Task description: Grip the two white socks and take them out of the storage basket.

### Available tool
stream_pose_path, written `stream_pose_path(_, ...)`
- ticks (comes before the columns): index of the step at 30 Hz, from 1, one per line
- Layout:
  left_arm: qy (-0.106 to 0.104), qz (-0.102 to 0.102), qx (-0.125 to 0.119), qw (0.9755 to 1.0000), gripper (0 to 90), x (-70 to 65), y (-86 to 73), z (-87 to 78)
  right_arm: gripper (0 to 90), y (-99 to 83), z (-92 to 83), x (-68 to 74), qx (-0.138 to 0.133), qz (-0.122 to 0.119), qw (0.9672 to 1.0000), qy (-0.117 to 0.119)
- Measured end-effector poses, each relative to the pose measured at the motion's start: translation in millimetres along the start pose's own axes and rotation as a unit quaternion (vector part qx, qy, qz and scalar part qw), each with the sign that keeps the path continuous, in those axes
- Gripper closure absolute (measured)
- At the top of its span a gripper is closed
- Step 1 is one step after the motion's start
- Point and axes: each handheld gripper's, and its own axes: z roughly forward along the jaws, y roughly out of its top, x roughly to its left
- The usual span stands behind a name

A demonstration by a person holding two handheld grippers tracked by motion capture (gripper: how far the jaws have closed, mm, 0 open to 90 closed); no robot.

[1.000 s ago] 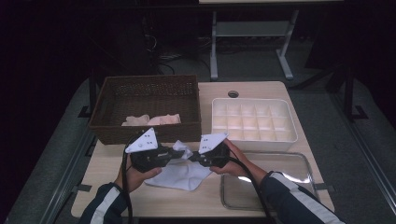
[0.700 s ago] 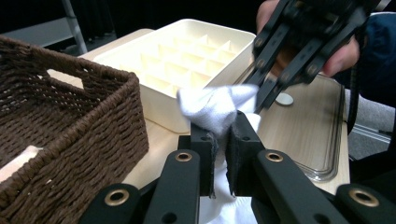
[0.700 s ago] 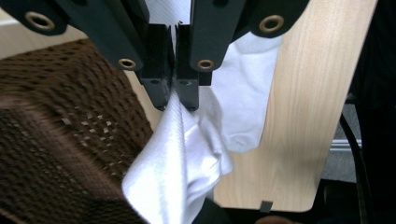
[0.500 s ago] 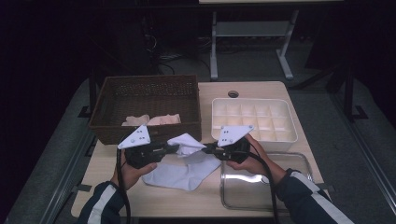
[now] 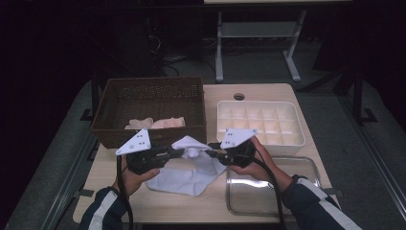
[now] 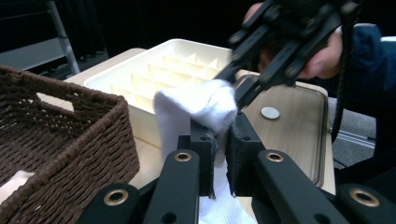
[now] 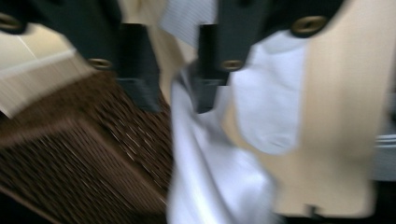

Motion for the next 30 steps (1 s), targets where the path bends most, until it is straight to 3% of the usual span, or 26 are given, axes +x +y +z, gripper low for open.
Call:
stream_pose_path(1, 0.001, 0.0, 0.002, 1.0, 82.4, -0.1, -0.1, 0.9, 65.3, -2.1, 4.3, -0.7, 0.012, 0.006, 0.9998, -0.017)
stream_pose_path(3, 0.0, -0.004, 0.008, 1.0, 81.8, 0.3, -2.0, 3.9, 64.7, -6.5, 11.7, -2.2, 0.03, 0.009, 0.9992, -0.025)
stream_pose_path(6, 0.006, -0.012, 0.02, 0.9997, 81.2, 2.9, -7.1, 9.6, 66.8, -11.4, 21.0, -0.4, 0.042, 0.015, 0.9988, -0.019)
stream_pose_path(9, 0.023, -0.017, 0.037, 0.9989, 80.5, 7.5, -13.7, 12.8, 62.5, -21.3, 37.5, -2.2, 0.079, 0.021, 0.9965, -0.02)
stream_pose_path(11, 0.032, -0.013, 0.058, 0.9978, 80.0, 10.7, -19.7, 12.4, 65.9, -28.5, 46.0, -4.1, 0.094, 0.03, 0.9951, -0.007)
stream_pose_path(12, 0.025, -0.016, 0.068, 0.9973, 79.7, 12.2, -23.2, 12.1, 74.7, -31.6, 48.8, -5.1, 0.095, 0.031, 0.995, 0.002)
stream_pose_path(14, 0.019, -0.02, 0.077, 0.9966, 78.2, 13.3, -29.8, 10.6, 79.1, -34.8, 52.8, -4.3, 0.095, 0.025, 0.9949, 0.023)
stream_pose_path(16, 0.025, -0.025, 0.081, 0.9961, 79.1, 13.9, -33.2, 7.8, 76.4, -33.2, 54.7, -1.0, 0.103, 0.009, 0.9945, 0.015)
stream_pose_path(18, 0.027, -0.037, 0.068, 0.9966, 80.8, 13.5, -33.8, 5.2, 71.3, -30.0, 50.1, -0.9, 0.088, 0.017, 0.996, 0.01)
stream_pose_path(19, 0.026, -0.037, 0.067, 0.9967, 81.7, 12.4, -33.5, 5.6, 70.3, -28.4, 45.8, -1.6, 0.077, 0.003, 0.9969, 0.01)
stream_pose_path(21, 0.015, -0.03, 0.077, 0.9965, 81.9, 7.4, -33.8, 8.8, 67.4, -23.3, 35.7, -0.3, 0.055, 0.006, 0.9984, 0.013)
stream_pose_path(24, -0.005, -0.023, 0.1, 0.9947, 81.9, -0.9, -39.5, 17.6, 59.9, -18.7, 27.2, 5.9, 0.045, -0.023, 0.9987, 0.008)
stream_pose_path(26, -0.023, -0.02, 0.121, 0.9922, 81.9, -6.3, -47.6, 25.6, 58.0, -22.5, 28.1, 8.2, 0.064, -0.009, 0.9973, 0.035)
stream_pose_path(28, -0.032, -0.009, 0.161, 0.9864, 81.8, -13.5, -57.0, 33.7, 58.1, -29.1, 28.8, 8.6, 0.076, -0.009, 0.9965, 0.032)
stream_pose_path(30, -0.049, -0.007, 0.173, 0.9837, 82.1, -15.8, -63.4, 32.2, 57.1, -36.1, 30.9, 8.8, 0.095, -0.016, 0.995, 0.027)
